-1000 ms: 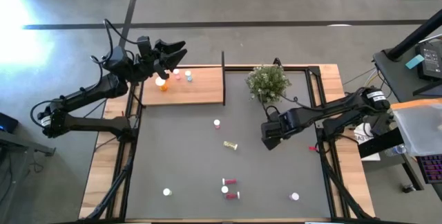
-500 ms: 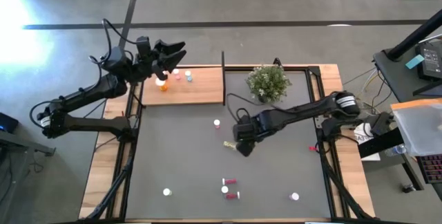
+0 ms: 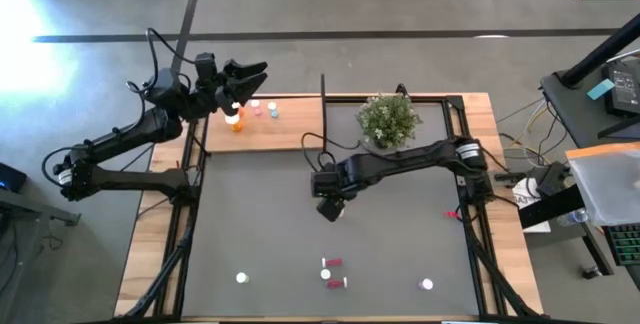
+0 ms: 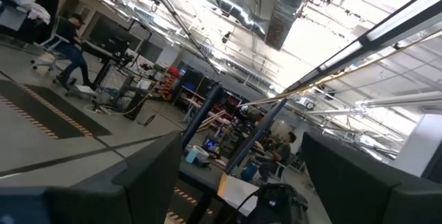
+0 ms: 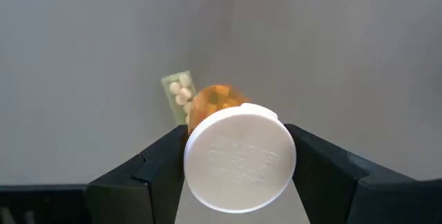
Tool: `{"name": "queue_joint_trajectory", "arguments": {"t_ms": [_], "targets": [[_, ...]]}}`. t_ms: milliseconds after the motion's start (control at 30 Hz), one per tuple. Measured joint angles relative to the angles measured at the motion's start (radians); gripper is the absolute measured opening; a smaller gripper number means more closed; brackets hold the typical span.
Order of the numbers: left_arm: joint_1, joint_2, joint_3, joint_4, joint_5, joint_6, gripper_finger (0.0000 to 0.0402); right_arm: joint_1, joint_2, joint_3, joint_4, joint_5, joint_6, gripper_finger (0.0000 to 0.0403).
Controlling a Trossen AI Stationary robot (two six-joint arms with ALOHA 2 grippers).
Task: Pick and place medicine bottles onto shelf by color
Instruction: Move the large orange pill bottle to the center of the table
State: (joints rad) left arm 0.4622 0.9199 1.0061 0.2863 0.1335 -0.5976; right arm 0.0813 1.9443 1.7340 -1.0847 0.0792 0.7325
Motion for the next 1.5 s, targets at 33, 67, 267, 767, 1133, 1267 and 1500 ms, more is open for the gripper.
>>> {"name": "queue_joint_trajectory", "arguments": {"t_ms": [33, 67, 267, 767, 1133, 1267, 1500], "targets": [[0.0, 0.0, 0.0, 0.0, 0.005, 0.0, 0.0283, -0.007, 0.017, 0.019, -0.018, 0.0, -0.012, 0.0221], [0.0, 0.0, 0.0, 0.0, 0.008, 0.0, 0.0283, -0.015, 0.034, 0.038, -0.033, 0.0, -0.016, 0.0221], [0.001, 0.0, 0.0, 0.0, 0.023, 0.0, 0.0283, -0.055, 0.133, 0.158, -0.046, 0.003, -0.078, 0.0221], [0.0, 0.001, 0.0, 0.0, 0.03, 0.0, 0.0283, -0.116, 0.261, 0.312, -0.166, 0.004, -0.234, 0.0221], [0.0, 0.002, 0.0, 0.0, 0.029, 0.001, 0.0283, -0.15, 0.262, 0.31, -0.154, 0.021, -0.301, 0.0222], [0.0, 0.002, 0.0, 0.0, 0.029, 0.001, 0.0283, -0.151, 0.263, 0.309, -0.128, 0.036, -0.33, 0.0222], [0.0, 0.002, 0.0, 0.0, 0.029, 0.001, 0.0283, -0.152, 0.263, 0.309, -0.124, 0.036, -0.342, 0.0222]]}}
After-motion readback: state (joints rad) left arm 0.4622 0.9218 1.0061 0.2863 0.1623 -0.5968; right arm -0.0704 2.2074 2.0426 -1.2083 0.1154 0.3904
